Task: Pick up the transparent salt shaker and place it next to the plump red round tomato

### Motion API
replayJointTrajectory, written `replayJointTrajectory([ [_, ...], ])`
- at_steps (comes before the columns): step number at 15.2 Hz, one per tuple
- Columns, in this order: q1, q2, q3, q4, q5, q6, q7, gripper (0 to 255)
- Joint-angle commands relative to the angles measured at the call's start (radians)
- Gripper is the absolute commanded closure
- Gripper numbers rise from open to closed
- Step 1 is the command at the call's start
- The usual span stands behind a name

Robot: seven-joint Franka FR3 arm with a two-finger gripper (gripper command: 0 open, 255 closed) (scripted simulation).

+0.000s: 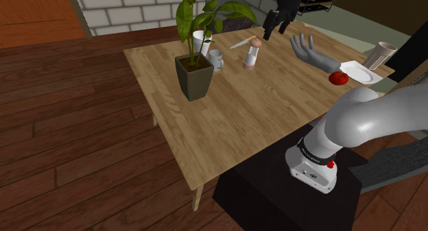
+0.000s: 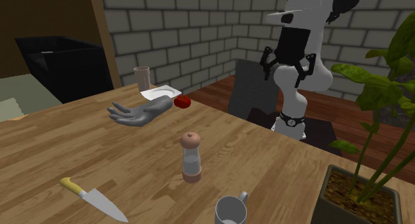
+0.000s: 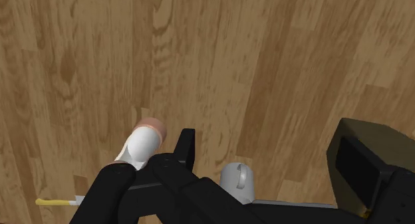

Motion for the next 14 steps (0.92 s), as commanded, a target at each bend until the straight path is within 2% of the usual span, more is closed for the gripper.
replayJointTrajectory([
  [1,-0.006,0.052,-0.044,0.017,-0.002,0.039,-0.044,0],
  [8,-0.010,0.271,-0.194,0.121,0.040,0.158,-0.211,0],
  [14,-0.008,0.498,-0.309,0.263,0.151,0.218,-0.383,0],
])
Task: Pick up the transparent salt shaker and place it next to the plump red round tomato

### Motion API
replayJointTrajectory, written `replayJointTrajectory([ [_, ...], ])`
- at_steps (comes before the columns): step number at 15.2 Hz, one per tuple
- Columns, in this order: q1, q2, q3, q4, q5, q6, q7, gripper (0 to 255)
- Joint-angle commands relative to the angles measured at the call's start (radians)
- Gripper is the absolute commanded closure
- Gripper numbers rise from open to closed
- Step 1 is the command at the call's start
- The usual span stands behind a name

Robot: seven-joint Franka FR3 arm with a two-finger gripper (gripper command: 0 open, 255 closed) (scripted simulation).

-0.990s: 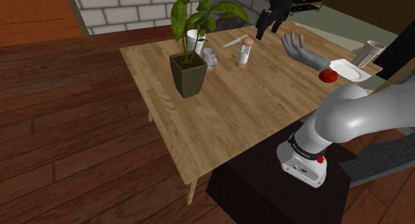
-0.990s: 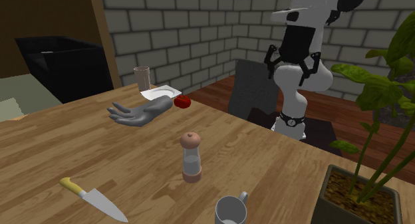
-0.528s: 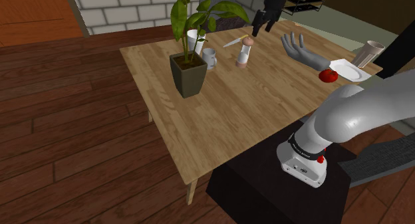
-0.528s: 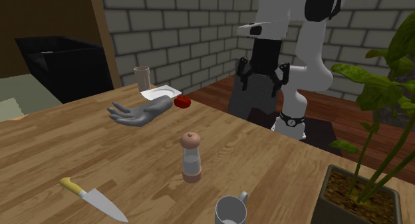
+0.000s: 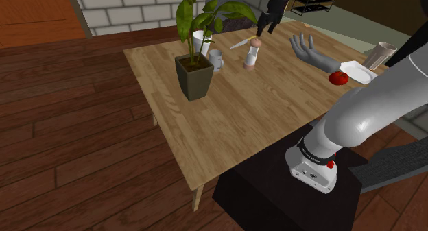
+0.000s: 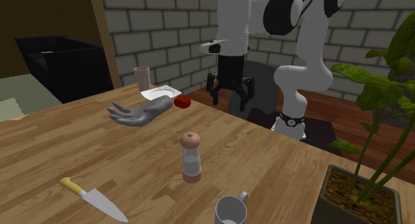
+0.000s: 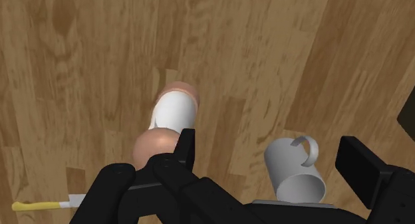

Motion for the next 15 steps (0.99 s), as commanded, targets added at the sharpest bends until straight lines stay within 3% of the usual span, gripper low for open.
replayJointTrajectory([
  [1,-0.002,0.083,-0.034,0.054,0.050,0.015,-0.064,0],
  [6,-0.038,0.303,-0.088,0.223,0.200,0.010,-0.219,0],
  [11,-0.123,0.526,-0.088,0.429,0.344,-0.040,-0.341,0],
  [15,-0.122,0.542,-0.079,0.398,0.356,0.006,-0.349,0],
])
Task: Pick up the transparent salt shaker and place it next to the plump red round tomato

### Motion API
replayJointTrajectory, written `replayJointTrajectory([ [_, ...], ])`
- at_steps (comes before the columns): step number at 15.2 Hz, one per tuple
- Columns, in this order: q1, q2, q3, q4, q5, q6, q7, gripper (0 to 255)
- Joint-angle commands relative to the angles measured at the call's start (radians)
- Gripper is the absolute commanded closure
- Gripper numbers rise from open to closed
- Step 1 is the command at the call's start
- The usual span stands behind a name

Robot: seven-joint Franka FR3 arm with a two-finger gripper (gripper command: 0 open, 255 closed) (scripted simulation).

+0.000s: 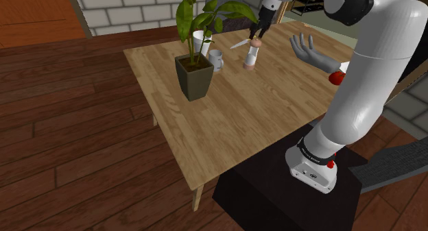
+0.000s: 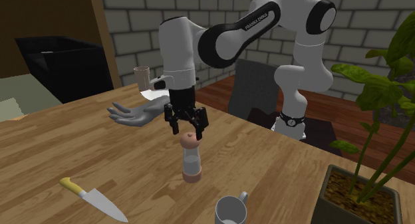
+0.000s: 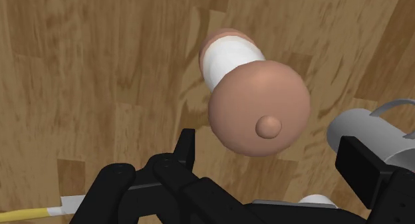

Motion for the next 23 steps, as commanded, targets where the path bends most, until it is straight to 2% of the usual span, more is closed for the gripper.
replayJointTrajectory([
  [1,-0.004,0.019,0.004,-0.004,0.012,0.021,-0.009,0],
  [4,-0.003,0.032,0.009,-0.022,0.022,0.049,-0.015,0],
  [11,-0.003,0.032,0.009,-0.022,0.022,0.049,-0.015,0],
  [12,-0.003,0.032,0.009,-0.022,0.022,0.049,-0.015,255],
  [23,-0.002,0.022,0.006,-0.008,0.014,0.027,-0.008,255],
])
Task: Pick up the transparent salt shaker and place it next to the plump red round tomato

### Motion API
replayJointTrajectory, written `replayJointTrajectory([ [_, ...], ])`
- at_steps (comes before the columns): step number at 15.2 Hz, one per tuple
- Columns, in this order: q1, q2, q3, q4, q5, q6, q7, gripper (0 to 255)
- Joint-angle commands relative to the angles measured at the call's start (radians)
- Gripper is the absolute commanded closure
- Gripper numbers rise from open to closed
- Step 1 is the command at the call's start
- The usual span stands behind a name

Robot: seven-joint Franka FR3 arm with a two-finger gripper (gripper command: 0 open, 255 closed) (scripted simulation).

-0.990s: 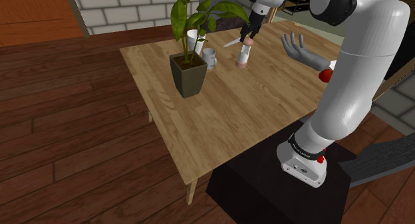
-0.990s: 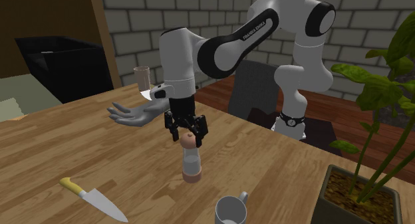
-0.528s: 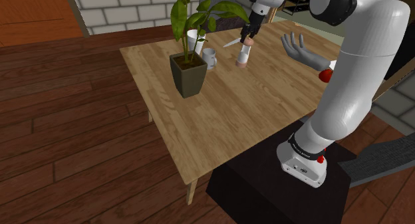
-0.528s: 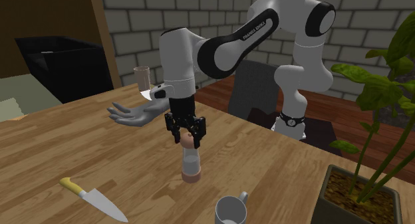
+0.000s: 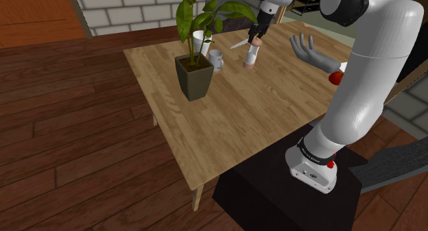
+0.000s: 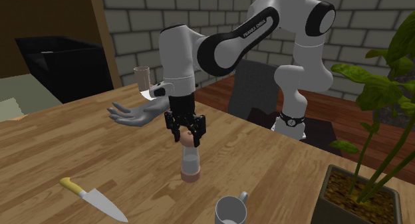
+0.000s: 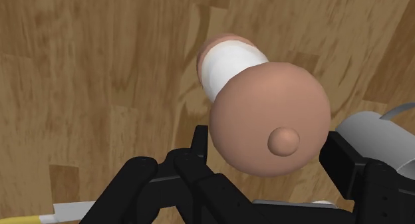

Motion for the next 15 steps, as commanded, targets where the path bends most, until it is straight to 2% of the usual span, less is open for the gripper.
replayJointTrajectory([
  [1,0.001,-0.009,-0.003,0.011,-0.007,-0.018,0.007,255],
  [15,-0.001,-0.050,-0.016,0.145,-0.043,-0.183,0.051,255],
])
